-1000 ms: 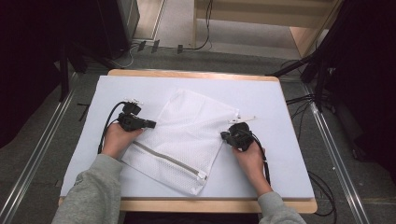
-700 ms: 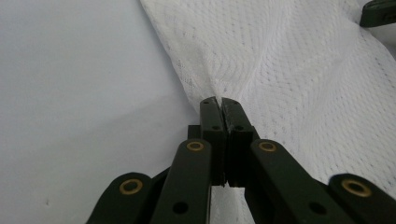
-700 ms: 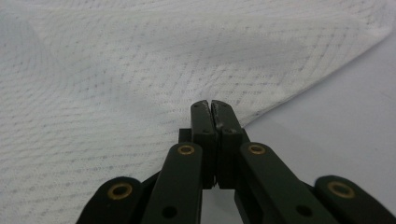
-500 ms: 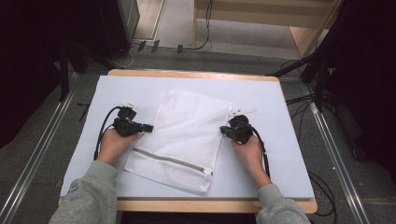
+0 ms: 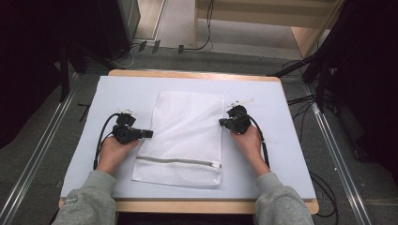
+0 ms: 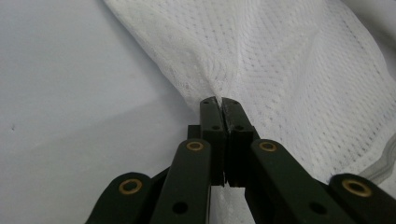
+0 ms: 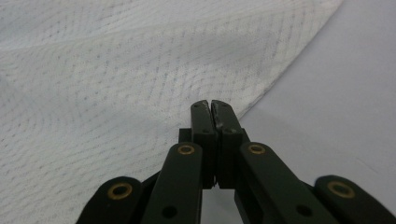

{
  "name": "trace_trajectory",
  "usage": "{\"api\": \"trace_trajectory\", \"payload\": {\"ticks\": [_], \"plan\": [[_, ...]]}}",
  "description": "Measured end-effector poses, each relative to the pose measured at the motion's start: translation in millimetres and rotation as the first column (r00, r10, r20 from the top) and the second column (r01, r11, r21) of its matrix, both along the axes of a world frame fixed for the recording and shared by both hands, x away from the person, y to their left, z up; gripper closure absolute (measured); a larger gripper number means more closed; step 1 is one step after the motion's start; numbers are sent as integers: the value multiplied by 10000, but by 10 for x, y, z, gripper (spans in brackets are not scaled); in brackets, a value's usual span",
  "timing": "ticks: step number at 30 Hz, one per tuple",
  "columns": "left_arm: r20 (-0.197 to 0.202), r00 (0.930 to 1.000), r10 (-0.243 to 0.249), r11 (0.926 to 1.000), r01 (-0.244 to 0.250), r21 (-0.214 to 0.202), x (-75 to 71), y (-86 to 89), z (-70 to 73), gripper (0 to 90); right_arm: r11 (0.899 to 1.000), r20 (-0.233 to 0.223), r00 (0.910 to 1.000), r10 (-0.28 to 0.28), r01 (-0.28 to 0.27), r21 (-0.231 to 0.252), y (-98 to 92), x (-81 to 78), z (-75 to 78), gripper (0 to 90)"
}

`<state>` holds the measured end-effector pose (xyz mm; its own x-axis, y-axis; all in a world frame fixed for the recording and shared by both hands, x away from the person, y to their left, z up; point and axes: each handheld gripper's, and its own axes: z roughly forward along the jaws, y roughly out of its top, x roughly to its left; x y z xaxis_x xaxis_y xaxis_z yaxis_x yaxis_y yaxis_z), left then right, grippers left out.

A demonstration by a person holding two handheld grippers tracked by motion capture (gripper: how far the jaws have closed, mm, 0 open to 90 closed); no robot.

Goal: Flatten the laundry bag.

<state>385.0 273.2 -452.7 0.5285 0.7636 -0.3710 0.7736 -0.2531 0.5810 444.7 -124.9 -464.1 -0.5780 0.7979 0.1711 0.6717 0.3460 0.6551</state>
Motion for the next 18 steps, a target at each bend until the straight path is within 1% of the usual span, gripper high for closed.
{"api": "trace_trajectory", "payload": {"ticks": [2,3,5,6,8,10,11,12,15,18], "plan": [[3,10000,32,10000,-32,-8,-24,-6,2,900,10000,4,10000,-20,20,17,6,17,0,900],[25,10000,33,10000,-33,-13,-34,-4,3,900,10000,-64,10000,-30,31,37,17,39,1,900],[81,9999,97,10000,-97,-24,-46,2,2,900,10000,-47,10000,16,-16,72,30,111,-4,900],[146,9998,147,9999,-146,-24,-43,6,-4,900,10000,-47,10000,16,-16,72,30,111,-4,900],[211,9995,235,9997,-235,33,-16,-2,-25,900,10000,22,10000,33,-33,16,45,174,-12,900],[98,9997,208,9997,-209,126,25,-16,-56,899,10000,40,10000,6,-6,-16,45,192,-13,900],[57,9998,182,9997,-183,134,41,-23,-73,898,10000,52,10000,-4,4,18,46,209,-16,898],[100,9997,224,9997,-224,61,47,-28,-74,896,10000,40,10000,2,-2,70,44,218,-19,897],[264,9994,226,9993,-234,300,36,-36,-54,861,9998,-39,10000,-1,2,202,31,228,-43,880],[388,9991,175,9991,-189,371,26,-28,-38,771,9994,-91,9999,-49,52,341,6,229,-35,823]]}}
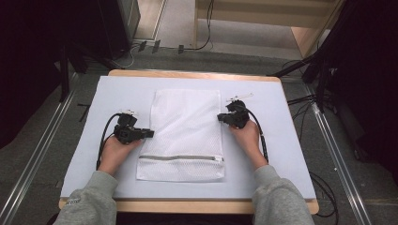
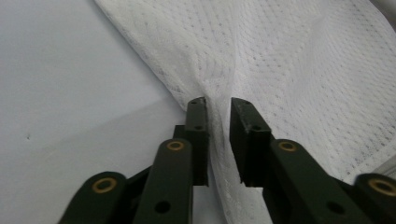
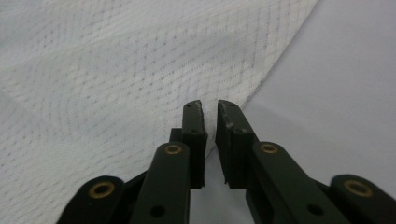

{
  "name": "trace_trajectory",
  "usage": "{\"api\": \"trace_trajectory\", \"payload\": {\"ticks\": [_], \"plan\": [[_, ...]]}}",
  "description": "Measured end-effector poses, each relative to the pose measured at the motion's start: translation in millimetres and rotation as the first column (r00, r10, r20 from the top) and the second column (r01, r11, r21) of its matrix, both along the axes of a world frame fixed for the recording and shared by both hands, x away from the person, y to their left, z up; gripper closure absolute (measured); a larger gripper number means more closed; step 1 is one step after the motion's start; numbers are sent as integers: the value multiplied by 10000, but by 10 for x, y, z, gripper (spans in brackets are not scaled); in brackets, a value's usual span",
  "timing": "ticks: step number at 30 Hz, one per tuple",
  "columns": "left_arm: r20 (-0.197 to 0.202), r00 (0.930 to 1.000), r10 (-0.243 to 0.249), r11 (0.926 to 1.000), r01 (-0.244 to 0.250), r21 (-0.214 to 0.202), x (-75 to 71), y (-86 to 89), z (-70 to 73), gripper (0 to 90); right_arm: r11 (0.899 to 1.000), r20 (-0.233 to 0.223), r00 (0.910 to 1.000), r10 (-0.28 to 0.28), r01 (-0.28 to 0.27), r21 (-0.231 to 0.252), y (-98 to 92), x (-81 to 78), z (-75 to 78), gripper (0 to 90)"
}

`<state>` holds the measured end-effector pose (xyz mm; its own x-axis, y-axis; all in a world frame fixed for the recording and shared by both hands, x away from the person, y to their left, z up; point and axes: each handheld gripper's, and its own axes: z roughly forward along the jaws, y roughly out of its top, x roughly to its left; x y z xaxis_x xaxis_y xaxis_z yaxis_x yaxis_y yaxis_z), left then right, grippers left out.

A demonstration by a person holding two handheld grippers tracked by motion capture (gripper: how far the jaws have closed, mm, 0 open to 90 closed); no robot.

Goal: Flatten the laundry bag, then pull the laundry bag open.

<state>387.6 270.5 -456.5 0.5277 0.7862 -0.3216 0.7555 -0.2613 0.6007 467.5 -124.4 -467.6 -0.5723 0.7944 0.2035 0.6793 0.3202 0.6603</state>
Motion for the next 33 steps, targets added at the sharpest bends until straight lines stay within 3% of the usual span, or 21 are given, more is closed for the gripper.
{"api": "trace_trajectory", "payload": {"ticks": [4,9,15,20,33], "plan": [[-218,9995,-218,9997,216,-81,-11,13,31,644,9996,93,9999,-52,50,263,-48,-21,41,656],[-18,9996,-278,9996,278,-19,-46,-12,98,493,9993,177,9998,-100,94,363,-157,-82,60,542],[91,9988,-484,9988,484,-2,-134,6,228,434,9976,246,9996,-137,120,680,-250,-161,90,524],[227,9971,-728,9973,730,-84,-201,-13,321,415,9971,355,9994,20,-47,754,-291,-316,136,514],[437,9856,-1631,9861,1642,-240,-198,-325,403,397,9966,642,9971,402,-446,695,-328,-707,206,525]]}}
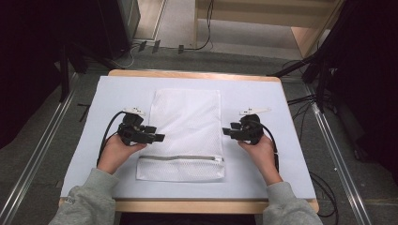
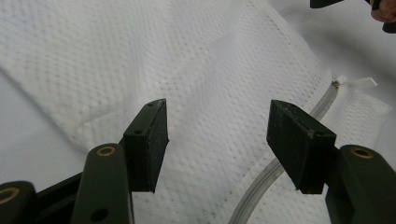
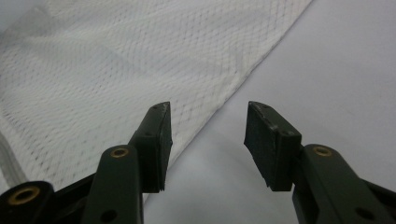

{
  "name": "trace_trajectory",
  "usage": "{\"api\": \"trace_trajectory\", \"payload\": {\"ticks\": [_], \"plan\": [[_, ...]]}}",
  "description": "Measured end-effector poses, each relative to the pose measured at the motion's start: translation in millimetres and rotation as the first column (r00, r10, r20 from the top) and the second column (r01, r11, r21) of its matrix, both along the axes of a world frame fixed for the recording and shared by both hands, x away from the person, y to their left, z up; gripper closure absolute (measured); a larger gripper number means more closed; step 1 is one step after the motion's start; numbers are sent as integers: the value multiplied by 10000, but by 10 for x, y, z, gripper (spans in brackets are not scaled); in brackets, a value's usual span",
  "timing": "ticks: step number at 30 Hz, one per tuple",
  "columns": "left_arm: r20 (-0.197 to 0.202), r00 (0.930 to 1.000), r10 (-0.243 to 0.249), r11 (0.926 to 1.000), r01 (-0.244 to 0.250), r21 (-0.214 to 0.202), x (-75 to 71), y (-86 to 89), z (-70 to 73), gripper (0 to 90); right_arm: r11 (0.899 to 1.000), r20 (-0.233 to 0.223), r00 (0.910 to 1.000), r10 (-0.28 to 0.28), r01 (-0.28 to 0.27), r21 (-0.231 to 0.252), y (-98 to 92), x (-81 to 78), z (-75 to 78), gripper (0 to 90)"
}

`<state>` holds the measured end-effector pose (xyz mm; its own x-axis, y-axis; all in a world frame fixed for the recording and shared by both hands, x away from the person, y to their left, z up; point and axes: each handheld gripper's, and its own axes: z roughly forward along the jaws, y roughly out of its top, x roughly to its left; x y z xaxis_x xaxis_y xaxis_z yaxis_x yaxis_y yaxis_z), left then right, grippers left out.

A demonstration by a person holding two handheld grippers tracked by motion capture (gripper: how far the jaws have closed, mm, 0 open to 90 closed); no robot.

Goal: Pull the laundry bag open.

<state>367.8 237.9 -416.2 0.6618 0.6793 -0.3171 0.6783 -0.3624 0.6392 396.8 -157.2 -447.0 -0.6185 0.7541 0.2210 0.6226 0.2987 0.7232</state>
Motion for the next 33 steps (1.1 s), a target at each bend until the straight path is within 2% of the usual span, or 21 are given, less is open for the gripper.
{"api": "trace_trajectory", "payload": {"ticks": [8,11,14,17,22,29,33], "plan": [[106,9991,-404,9992,404,8,-19,-168,-10,395,9999,180,9998,120,-119,-62,-41,-231,5,536],[97,9991,-424,9991,425,-73,-28,-204,-17,398,9993,38,9998,176,-177,337,-67,-282,7,539],[142,9986,-512,9986,513,-108,-37,-245,-29,398,9988,22,9999,161,-161,465,-81,-339,6,550],[138,9974,-702,9975,702,-9,-40,-301,-44,395,9985,-209,9998,-12,23,543,-94,-402,12,542],[201,9955,-921,9958,921,28,-26,-399,-46,395,9994,-189,9998,83,-76,331,-89,-499,14,631],[228,9936,-1110,9938,1110,-6,-3,-506,-50,395,9991,-518,9982,287,-269,342,-17,-587,-22,733],[234,9919,-1252,9921,1252,3,-5,-577,-51,401,9984,-761,9960,471,-445,348,26,-638,-73,843]]}}
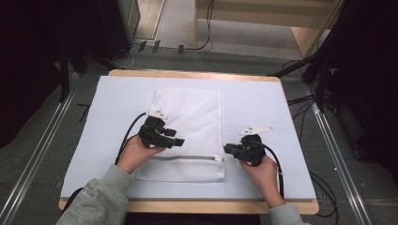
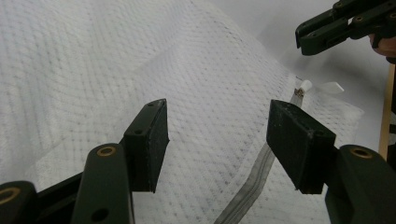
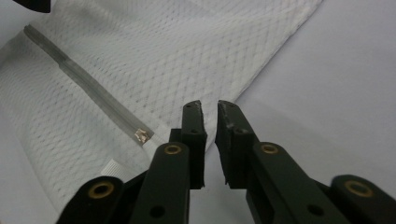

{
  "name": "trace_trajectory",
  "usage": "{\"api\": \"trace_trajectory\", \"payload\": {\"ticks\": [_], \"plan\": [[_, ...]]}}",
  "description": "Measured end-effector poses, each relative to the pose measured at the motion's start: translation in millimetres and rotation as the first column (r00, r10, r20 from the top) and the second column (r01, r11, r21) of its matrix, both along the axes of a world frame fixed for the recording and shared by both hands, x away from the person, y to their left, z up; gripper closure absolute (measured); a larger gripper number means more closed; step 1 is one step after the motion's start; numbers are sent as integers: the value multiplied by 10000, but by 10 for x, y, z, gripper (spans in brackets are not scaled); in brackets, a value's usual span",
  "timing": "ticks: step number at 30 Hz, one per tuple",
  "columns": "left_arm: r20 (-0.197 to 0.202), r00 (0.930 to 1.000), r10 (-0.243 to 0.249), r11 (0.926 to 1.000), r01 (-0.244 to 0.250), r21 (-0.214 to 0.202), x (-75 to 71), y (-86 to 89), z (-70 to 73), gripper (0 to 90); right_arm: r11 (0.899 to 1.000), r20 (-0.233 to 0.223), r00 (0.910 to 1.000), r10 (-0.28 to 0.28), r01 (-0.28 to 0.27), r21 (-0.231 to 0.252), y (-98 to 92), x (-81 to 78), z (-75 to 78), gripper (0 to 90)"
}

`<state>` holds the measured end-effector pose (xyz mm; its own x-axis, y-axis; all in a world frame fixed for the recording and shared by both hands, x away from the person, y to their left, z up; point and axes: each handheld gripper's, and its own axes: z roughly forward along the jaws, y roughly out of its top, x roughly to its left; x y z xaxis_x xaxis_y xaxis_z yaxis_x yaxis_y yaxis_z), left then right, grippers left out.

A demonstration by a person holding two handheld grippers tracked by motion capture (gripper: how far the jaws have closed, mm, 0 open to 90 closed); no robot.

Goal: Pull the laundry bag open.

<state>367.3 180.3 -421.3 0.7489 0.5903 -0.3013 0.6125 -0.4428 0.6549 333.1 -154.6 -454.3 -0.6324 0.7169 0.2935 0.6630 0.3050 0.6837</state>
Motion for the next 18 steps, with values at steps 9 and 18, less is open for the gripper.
{"api": "trace_trajectory", "payload": {"ticks": [9,18], "plan": [[-189,9993,-330,9969,316,-714,-137,-83,-31,720,9999,55,9999,-96,96,28,64,-128,-31,900],[-251,9948,-989,9943,977,-427,-203,-323,-130,900,9995,-136,9998,165,-168,-254,169,-148,-102,900]]}}
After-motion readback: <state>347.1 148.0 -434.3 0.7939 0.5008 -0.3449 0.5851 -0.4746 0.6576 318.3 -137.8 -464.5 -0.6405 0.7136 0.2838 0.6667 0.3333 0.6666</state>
